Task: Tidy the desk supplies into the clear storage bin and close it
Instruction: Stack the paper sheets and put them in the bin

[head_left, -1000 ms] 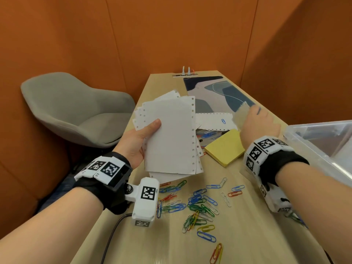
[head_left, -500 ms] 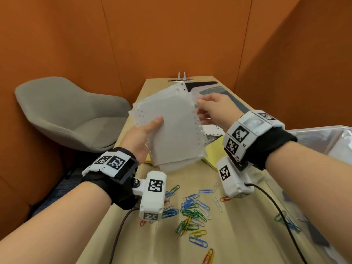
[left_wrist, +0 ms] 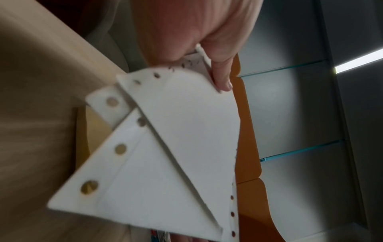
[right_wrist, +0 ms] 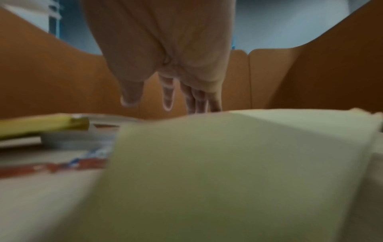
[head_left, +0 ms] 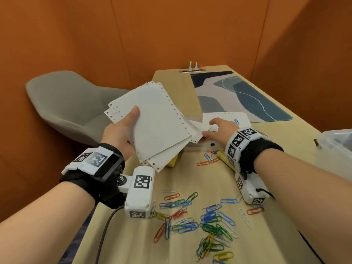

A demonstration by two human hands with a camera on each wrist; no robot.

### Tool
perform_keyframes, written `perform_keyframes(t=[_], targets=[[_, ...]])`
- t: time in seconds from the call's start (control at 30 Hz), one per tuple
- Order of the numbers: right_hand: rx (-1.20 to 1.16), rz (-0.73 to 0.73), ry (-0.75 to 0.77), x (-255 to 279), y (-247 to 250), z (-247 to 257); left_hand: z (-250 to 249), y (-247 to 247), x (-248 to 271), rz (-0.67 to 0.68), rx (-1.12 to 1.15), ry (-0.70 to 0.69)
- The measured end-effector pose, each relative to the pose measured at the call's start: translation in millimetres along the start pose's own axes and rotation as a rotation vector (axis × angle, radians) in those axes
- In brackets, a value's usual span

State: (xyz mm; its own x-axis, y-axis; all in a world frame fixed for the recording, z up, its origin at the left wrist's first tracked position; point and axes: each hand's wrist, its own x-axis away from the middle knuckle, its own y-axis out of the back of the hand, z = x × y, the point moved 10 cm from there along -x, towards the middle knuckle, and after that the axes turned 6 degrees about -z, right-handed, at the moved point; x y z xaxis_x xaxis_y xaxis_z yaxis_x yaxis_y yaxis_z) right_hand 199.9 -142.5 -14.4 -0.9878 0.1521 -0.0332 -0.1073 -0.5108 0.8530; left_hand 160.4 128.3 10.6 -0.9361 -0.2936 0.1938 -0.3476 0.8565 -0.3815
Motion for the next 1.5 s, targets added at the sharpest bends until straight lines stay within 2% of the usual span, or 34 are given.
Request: perform_keyframes(t=[0.13, 0.3, 0.43, 0.5, 0.73, 0.87, 0.97, 1.07, 1.17, 1.33, 1.4, 1.5], targets=[[0.076, 0.051, 0.042, -19, -23, 8, 4, -3, -8, -0.010, -0.033, -0.004], [0.203, 0.159, 0.018, -36, -40, 0, 9, -9, -15, 0.017, -0.034, 0.006], [0.396, 0.127, -0.003, -43, -35, -3, 16, -10, -19, 0.032, -0.018, 0.021], [0.420, 0.096, -0.024, -45, -30, -2, 18, -9, -20, 0.034, -0.005, 0.027], [-0.037, -0.019, -0.061, -46, -19, 1, 28, -9, -20, 0.045, -0.004, 0.075], [-0.224, -0.170, -0.038, -41, 5, 4, 26, -17, -17, 0.109, -0.075, 0.058], [-0.448, -0.268, -0.015, -31, 25, 9, 21, -35, -9, 0.220, -0.183, 0.008], [-0.672, -0.171, 0.002, -24, 37, 22, 7, -62, 4, 0.327, -0.298, -0.112], [-0.598, -0.031, 0.117, -20, 50, 50, -12, -84, 11, 0.362, -0.443, -0.277], [-0.722, 0.231, 0.112, -5, 46, 58, -15, -81, 9, 0.345, -0.599, -0.261], [-0.771, 0.160, 0.065, -9, 46, 45, -20, -69, 5, 0.274, -0.539, -0.269], [-0.550, -0.168, -0.007, -26, 51, 12, -26, -51, -1, 0.177, -0.405, -0.270]])
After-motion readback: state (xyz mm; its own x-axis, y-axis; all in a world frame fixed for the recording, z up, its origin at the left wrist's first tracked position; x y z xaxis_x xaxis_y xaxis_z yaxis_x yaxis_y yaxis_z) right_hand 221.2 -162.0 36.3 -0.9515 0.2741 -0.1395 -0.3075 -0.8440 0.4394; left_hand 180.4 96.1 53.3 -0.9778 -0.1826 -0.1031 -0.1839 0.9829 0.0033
